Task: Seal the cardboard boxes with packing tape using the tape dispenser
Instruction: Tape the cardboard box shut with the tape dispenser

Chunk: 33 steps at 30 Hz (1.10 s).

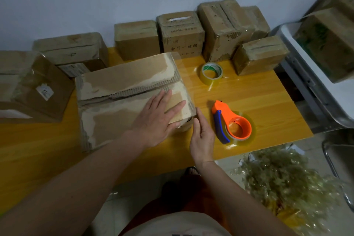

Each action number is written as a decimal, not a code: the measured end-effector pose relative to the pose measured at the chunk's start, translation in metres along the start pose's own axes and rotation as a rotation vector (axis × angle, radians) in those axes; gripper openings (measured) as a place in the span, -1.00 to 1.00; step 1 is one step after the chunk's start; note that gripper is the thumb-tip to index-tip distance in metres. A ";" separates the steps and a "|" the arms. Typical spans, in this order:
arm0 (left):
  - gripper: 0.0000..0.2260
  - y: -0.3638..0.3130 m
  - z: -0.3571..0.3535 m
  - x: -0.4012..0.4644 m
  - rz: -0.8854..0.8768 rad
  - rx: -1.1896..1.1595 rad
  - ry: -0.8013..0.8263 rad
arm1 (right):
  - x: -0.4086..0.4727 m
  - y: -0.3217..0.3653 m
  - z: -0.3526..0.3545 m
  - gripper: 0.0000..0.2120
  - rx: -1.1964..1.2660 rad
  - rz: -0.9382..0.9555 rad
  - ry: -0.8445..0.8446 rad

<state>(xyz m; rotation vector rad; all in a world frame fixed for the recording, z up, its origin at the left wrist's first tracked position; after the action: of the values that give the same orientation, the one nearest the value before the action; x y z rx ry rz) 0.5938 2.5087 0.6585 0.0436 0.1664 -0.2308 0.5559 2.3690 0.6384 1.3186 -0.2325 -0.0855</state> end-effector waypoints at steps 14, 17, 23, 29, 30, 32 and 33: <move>-0.29 0.002 0.002 0.000 0.038 -0.040 0.007 | 0.048 0.020 -0.016 -0.62 -0.071 0.109 0.379; -0.29 0.001 0.002 -0.001 0.031 -0.030 0.012 | 0.047 0.010 -0.018 -0.60 -0.041 0.055 0.365; -0.27 0.002 0.005 0.002 0.047 -0.105 0.013 | 0.062 -0.003 -0.017 -0.58 -0.026 -0.142 0.522; -0.33 0.009 0.012 0.009 0.055 -0.141 -0.031 | 0.091 0.018 -0.032 -0.54 -0.008 -0.094 0.524; -0.34 0.010 0.012 0.009 0.060 -0.140 -0.043 | 0.091 0.014 -0.038 -0.54 -0.005 -0.115 0.532; -0.35 0.011 0.013 0.010 0.069 -0.156 -0.043 | 0.089 0.008 -0.045 -0.51 0.003 -0.148 0.544; -0.35 0.011 0.012 0.010 0.071 -0.168 -0.037 | 0.089 0.005 -0.045 -0.50 0.004 -0.165 0.556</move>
<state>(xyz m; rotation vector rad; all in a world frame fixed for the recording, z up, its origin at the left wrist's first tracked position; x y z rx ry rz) 0.6081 2.5161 0.6689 -0.1215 0.1472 -0.1457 0.6523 2.3959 0.6433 1.3125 0.3487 0.1429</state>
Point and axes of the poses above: each hand's wrist, its own x-axis towards the middle knuckle, its own z-axis out of the back of the hand, y = z × x, the point moved 7 cm from there along x, towards the middle knuckle, and after that the axes turned 11 degrees about z, right-handed, at the moved point
